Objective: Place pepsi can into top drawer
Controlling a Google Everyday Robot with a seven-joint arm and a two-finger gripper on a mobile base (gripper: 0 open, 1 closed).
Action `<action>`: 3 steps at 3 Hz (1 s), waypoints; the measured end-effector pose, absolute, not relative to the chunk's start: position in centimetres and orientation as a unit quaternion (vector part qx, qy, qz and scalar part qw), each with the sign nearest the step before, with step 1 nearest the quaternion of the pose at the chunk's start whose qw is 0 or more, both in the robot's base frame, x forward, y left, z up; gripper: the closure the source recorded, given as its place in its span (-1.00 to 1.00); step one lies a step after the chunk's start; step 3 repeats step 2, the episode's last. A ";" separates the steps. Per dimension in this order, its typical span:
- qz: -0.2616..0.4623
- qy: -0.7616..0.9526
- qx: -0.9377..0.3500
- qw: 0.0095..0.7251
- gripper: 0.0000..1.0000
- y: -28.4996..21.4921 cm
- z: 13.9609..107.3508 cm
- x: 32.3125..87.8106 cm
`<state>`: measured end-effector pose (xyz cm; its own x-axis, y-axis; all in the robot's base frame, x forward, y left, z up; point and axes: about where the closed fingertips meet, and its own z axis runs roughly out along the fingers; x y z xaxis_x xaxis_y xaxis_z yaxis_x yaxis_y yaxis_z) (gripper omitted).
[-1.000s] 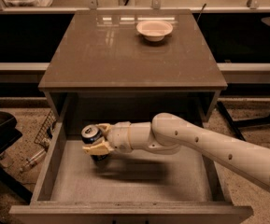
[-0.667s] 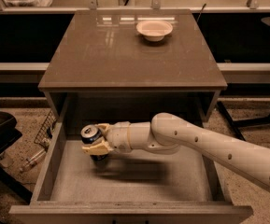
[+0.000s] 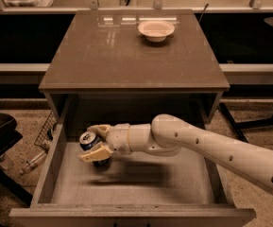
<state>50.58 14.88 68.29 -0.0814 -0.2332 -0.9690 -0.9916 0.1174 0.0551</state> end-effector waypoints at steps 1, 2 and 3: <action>0.426 0.599 -0.511 0.445 -1.00 15.0 68.3 50.5; 0.426 0.599 -0.511 0.445 -1.00 15.0 68.3 50.5; 0.426 0.599 -0.511 0.445 -1.00 15.0 68.3 50.5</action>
Offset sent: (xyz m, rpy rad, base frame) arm -0.0006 0.0011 0.0001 0.0004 0.0001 0.0023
